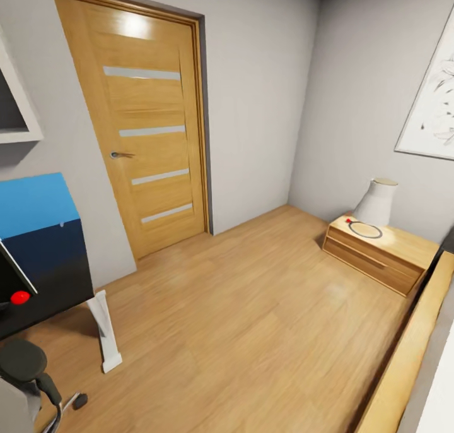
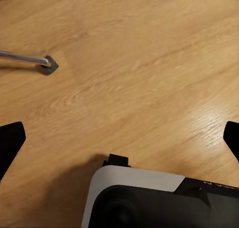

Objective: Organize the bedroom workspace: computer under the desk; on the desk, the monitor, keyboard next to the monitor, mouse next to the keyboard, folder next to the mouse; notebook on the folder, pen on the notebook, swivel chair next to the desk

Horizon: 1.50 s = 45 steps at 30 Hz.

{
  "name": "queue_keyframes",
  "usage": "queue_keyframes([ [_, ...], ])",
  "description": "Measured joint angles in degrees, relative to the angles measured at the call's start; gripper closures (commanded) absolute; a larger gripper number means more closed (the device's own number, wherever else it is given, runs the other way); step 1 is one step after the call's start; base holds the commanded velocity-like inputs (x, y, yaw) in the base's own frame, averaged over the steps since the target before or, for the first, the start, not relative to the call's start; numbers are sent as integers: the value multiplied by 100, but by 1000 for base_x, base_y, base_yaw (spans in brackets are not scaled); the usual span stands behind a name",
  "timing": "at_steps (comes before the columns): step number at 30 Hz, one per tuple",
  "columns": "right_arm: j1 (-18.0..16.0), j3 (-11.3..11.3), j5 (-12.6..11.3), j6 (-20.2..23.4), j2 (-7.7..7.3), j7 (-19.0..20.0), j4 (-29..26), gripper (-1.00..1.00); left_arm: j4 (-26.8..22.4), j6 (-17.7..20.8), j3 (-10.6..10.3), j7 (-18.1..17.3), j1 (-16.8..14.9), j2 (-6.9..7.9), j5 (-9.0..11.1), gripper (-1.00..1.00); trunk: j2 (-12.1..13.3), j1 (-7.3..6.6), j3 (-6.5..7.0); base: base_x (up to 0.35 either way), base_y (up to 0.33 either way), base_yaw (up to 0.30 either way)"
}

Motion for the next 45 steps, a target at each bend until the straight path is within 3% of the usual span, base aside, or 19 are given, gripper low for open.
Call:
queue_keyframes([
  [25,0,0,8,0,3,0,9,-100,0,-1,0,0,0,0,1,-100,0,0,0,328,129,0],
  [45,0,0,8,0,3,0,9,-100,0,0,0,0,0,0,-1,-100,0,0,0,330,16,0],
])
